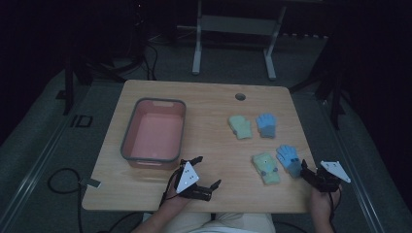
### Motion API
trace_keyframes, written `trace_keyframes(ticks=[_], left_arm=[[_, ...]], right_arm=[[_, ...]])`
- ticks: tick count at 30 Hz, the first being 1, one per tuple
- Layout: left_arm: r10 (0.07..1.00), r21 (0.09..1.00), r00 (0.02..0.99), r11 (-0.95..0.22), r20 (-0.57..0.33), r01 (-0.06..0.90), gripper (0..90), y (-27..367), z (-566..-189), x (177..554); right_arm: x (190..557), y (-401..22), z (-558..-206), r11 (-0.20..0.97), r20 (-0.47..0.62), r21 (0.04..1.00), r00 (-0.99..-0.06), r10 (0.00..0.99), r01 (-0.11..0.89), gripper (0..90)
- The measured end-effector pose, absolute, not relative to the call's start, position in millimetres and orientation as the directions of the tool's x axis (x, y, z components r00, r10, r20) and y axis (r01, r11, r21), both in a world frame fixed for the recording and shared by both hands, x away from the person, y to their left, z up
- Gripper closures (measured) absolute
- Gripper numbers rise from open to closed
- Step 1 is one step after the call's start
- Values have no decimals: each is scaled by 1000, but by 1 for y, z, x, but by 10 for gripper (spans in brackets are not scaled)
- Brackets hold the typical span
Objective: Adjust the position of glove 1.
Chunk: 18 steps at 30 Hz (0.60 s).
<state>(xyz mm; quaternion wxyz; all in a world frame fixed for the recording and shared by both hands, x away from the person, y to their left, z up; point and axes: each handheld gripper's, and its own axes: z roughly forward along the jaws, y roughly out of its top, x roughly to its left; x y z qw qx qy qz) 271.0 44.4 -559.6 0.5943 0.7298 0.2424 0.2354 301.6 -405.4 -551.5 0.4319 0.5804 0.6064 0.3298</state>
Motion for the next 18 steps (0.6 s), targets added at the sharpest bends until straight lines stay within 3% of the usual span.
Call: trace_keyframes(ticks=[18], left_arm=[[639,984,767,-166,52,72,10,45,-560,271]], right_arm=[[308,-403,-538,106,-105,841,-32,994,530,114]])
